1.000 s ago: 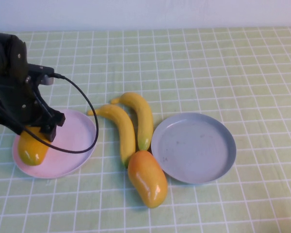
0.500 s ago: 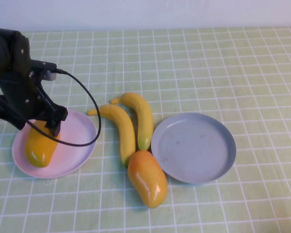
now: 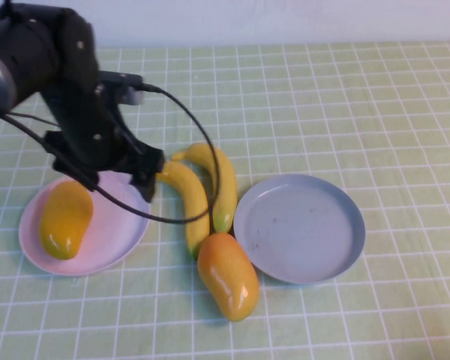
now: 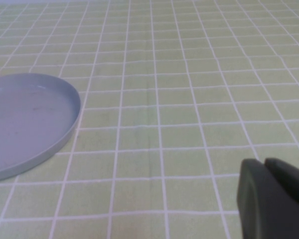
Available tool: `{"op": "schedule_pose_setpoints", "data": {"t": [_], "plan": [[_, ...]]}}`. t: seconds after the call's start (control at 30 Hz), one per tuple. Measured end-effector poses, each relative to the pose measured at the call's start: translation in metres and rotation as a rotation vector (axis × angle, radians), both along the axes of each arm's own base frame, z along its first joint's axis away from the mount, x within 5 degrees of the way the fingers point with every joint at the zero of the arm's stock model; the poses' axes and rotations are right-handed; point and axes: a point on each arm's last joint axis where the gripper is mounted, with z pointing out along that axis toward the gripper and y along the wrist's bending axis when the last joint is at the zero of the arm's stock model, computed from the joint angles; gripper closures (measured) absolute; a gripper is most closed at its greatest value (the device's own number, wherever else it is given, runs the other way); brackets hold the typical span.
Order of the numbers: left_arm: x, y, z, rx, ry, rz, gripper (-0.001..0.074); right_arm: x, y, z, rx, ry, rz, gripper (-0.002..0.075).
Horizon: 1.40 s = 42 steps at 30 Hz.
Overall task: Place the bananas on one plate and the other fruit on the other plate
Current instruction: Put one type of fruit in the left plate
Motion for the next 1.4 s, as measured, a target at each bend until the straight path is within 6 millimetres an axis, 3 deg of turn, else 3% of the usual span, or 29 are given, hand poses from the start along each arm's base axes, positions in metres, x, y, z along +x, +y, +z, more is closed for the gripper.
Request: {"op": "schedule_pose_setpoints", "data": {"t": [0.1, 0.27, 0.47, 1.4], "plan": [[-0.02, -0.048, 0.001, -0.031, 0.012, -0.094, 0.0069, 0.0, 0.0, 0.0, 0.0, 0.0, 0.0, 0.0741], [-0.057, -0.106, 0.001, -0.058, 0.034, -0.186, 0.0069, 0.0, 0.0, 0.0, 0.0, 0.0, 0.0, 0.0741], [-0.09, -0.143, 0.001, -0.062, 0.046, -0.22, 0.0069, 0.0, 0.0, 0.0, 0.0, 0.0, 0.0, 0.0741], [-0.088, -0.15, 0.001, -0.033, -0.063, -0.175, 0.007, 0.0, 0.0, 0.0, 0.001, 0.0, 0.0, 0.0742]]}}
